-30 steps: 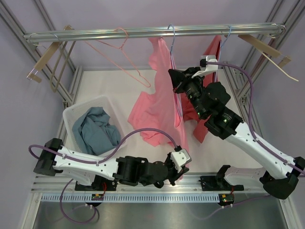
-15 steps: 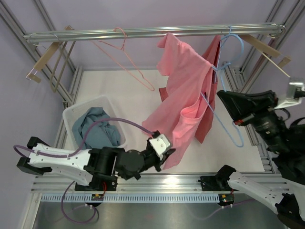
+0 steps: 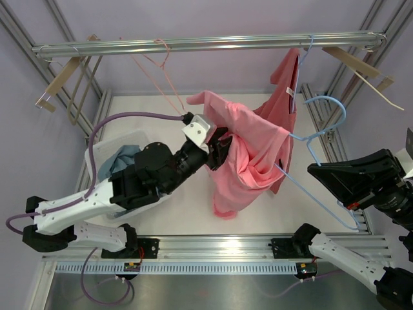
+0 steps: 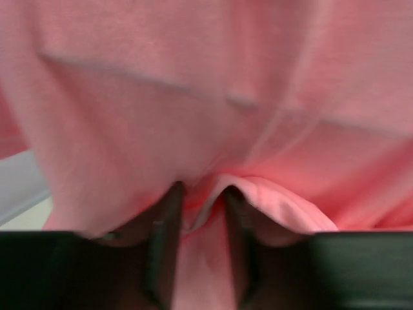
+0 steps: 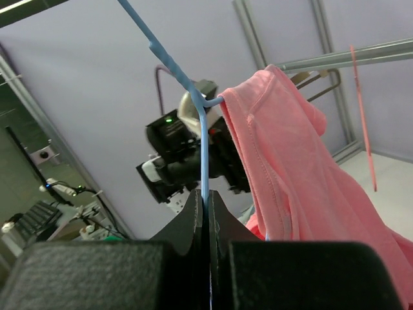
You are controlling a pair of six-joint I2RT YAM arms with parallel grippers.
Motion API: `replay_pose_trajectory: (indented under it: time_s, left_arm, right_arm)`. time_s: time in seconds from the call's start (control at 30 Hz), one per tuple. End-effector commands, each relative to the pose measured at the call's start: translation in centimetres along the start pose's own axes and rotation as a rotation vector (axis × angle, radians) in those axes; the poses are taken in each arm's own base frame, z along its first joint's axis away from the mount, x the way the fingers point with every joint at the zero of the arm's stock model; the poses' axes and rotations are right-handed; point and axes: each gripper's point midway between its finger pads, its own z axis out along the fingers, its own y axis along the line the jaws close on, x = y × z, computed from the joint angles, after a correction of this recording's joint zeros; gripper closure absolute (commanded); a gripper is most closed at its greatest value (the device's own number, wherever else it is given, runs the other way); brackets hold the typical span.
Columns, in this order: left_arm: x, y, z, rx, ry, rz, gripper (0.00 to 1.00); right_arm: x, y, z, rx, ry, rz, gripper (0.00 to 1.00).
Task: Remove the t-shirt from the hanger
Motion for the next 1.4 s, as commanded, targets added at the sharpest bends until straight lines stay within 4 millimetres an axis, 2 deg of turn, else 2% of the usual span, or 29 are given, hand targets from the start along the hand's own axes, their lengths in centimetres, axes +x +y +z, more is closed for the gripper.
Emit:
replay_pose_trajectory:
  time_s: [0.0,0.03,0.13,0.17,0.2,0.27,0.3,0.63,0.7,0.77,0.87,1.03,1.13,1.17,1.23,1.27,1.37]
  left_arm:
    - [-1.2,-1.2,1.8,0.093,-0.103,-0.036,0.57]
    - [-0.6,-1.3,2.0,0.102,-0.103,-0.036,0.35]
    - [-1.1,-1.3,2.7,0.084,-0.120,-0.025,0.31]
    - [-1.2,-0.7,2.9,0.051,-0.121,-0.019,0.34]
    - [-1.3,-0.6,3.0,0.041,-0.127,-0.012,0.40]
    - [-1.9,0.0,3.1,0.012,-0.147,0.006,0.89]
    - [-2.2,0.3,3.0,0.000,-0.153,0.006,1.00]
    - [-5.2,1.3,-0.6,0.031,-0.179,-0.052,1.00]
    - [-7.8,1.9,-2.3,0.042,-0.211,-0.075,1.00]
    - [-8.2,2.7,-3.5,0.034,-0.179,-0.066,1.00]
    - [-10.6,4.3,-5.9,0.008,-0.201,-0.068,1.00]
    - [-14.1,7.2,-9.7,-0.052,-0.253,-0.072,1.00]
    - [-15.4,8.8,-11.0,-0.103,-0.256,-0.048,1.00]
    - [-17.7,9.7,-12.4,-0.114,-0.302,-0.064,1.00]
    - [-19.1,11.1,-13.0,-0.178,-0.312,-0.043,1.00]
    - [-21.1,12.2,-14.4,-0.207,-0.355,-0.040,1.00]
    - [-22.1,14.0,-15.1,-0.296,-0.353,-0.016,1.00]
  right_arm:
    - [-0.9,3.5,-0.8,-0.142,0.001,0.037,1.00]
    - [-0.6,3.6,-0.7,-0.153,0.013,0.048,1.00]
    - [-0.1,4.3,-0.7,-0.208,0.027,0.076,1.00]
    - [0.0,4.4,-0.6,-0.215,0.029,0.089,1.00]
    - [-0.1,4.6,-0.7,-0.227,0.021,0.093,1.00]
    - [-0.1,4.9,-0.8,-0.244,0.020,0.102,1.00]
    - [-0.1,4.8,-0.9,-0.239,0.015,0.101,1.00]
    - [0.0,2.8,-2.9,-0.110,-0.023,0.060,1.00]
    - [0.6,2.3,-3.9,-0.069,-0.007,0.057,1.00]
    - [1.1,1.6,-5.1,-0.023,-0.003,0.049,1.00]
    - [1.4,0.7,-6.2,0.035,-0.003,0.030,1.00]
    - [2.1,-0.4,-6.9,0.087,0.011,0.021,1.00]
    - [2.9,-1.6,-7.4,0.142,0.030,0.013,1.00]
    - [2.9,-2.0,-7.5,0.161,0.029,0.008,1.00]
    - [2.5,-3.2,-7.8,0.230,0.002,-0.017,1.00]
    - [2.3,-3.9,-7.8,0.263,-0.012,-0.026,1.00]
    - [2.5,-4.4,-7.3,0.266,-0.013,-0.046,1.00]
